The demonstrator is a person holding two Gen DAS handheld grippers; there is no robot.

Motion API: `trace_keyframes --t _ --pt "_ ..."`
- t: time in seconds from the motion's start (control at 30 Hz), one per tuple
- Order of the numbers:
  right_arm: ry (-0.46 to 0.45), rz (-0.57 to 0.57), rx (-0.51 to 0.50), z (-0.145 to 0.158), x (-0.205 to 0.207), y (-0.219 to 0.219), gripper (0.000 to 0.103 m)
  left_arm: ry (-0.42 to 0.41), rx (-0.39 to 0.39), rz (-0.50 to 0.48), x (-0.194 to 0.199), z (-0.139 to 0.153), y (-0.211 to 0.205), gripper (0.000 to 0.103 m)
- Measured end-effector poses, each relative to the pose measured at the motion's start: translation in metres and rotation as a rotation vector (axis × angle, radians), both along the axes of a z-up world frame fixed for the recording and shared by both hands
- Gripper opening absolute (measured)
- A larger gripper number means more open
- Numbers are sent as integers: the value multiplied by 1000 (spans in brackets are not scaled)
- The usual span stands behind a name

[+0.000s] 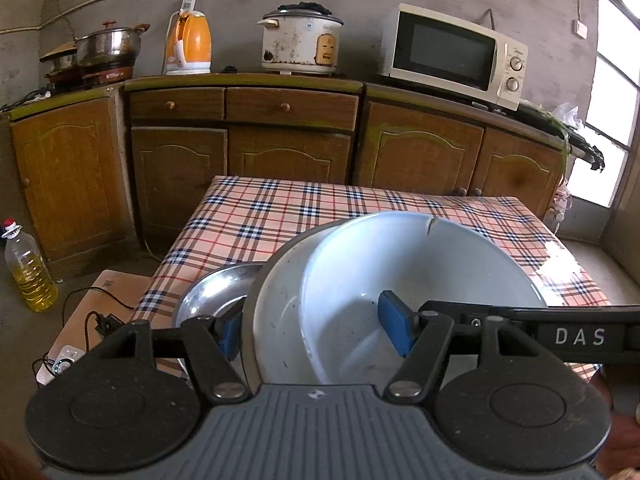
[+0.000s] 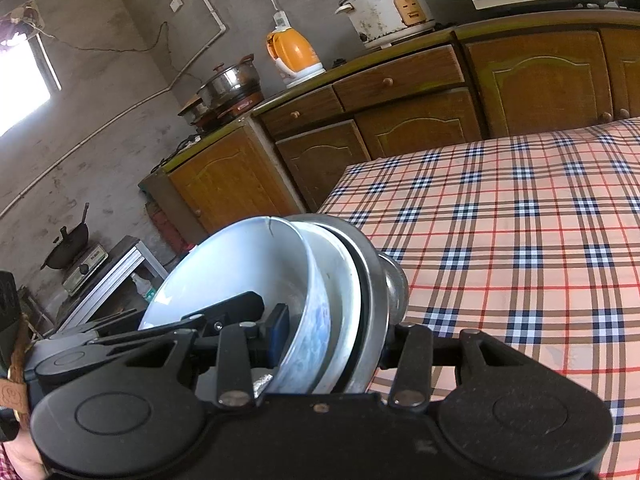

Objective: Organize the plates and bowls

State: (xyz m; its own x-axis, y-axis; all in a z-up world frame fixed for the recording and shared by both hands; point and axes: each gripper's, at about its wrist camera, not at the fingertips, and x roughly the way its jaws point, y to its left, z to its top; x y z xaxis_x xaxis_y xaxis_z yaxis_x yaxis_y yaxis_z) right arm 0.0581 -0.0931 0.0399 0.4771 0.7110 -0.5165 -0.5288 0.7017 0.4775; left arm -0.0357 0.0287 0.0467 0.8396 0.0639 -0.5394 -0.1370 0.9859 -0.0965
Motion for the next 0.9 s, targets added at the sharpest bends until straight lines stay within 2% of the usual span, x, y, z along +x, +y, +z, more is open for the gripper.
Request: trace_keyframes --t 0.9 --pt "-11 16 6 6 2 15 53 -12 5 18 2 4 15 69"
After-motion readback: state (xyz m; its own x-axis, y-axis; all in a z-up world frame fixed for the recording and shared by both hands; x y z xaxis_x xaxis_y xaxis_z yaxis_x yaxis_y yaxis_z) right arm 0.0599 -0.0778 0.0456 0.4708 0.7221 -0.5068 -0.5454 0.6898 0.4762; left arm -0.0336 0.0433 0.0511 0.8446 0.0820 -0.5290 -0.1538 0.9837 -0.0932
